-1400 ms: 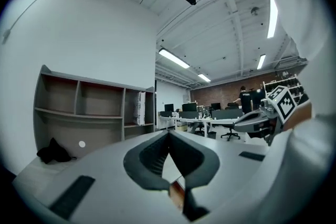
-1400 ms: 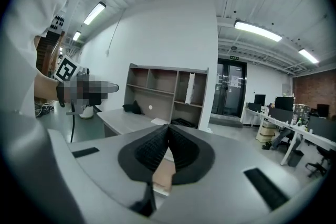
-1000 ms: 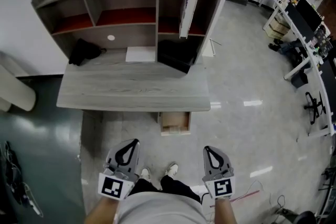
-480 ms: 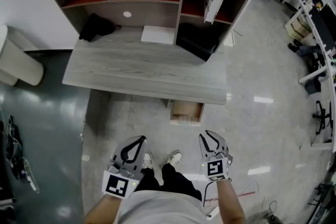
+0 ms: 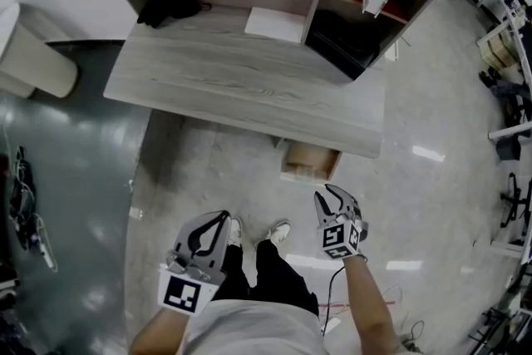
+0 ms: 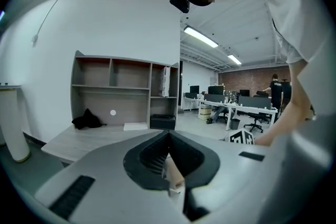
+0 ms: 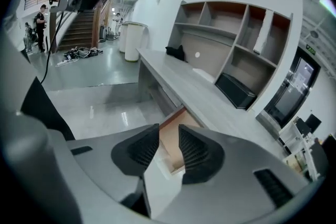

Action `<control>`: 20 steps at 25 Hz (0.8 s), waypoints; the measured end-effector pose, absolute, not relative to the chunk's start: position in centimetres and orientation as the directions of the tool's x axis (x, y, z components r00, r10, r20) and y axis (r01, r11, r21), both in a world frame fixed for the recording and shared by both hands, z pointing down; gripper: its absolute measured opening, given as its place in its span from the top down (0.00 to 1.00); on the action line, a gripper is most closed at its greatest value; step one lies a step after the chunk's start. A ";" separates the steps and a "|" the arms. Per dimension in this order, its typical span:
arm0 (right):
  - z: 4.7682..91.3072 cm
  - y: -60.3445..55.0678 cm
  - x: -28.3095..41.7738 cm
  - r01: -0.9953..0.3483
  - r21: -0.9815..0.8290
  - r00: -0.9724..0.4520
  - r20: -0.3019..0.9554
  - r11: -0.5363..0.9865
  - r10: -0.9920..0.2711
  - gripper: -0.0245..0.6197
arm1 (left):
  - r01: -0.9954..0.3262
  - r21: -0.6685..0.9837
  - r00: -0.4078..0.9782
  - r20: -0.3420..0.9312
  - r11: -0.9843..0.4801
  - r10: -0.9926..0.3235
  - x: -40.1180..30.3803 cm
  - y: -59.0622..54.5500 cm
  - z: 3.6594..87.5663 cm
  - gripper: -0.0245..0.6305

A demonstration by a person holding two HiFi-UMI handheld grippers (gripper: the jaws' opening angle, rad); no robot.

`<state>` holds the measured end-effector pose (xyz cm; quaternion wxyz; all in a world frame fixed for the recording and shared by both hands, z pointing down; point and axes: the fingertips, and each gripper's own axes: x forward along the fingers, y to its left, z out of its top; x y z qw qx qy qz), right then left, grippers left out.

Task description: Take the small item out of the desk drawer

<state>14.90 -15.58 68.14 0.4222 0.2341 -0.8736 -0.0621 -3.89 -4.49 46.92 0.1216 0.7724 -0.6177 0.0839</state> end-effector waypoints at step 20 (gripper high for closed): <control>88.0 -17.1 12.4 0.009 0.222 -0.324 0.923 0.975 -0.207 0.63 | -0.993 0.116 0.068 0.431 -0.019 -0.900 -7.5 0.0 53.8 0.94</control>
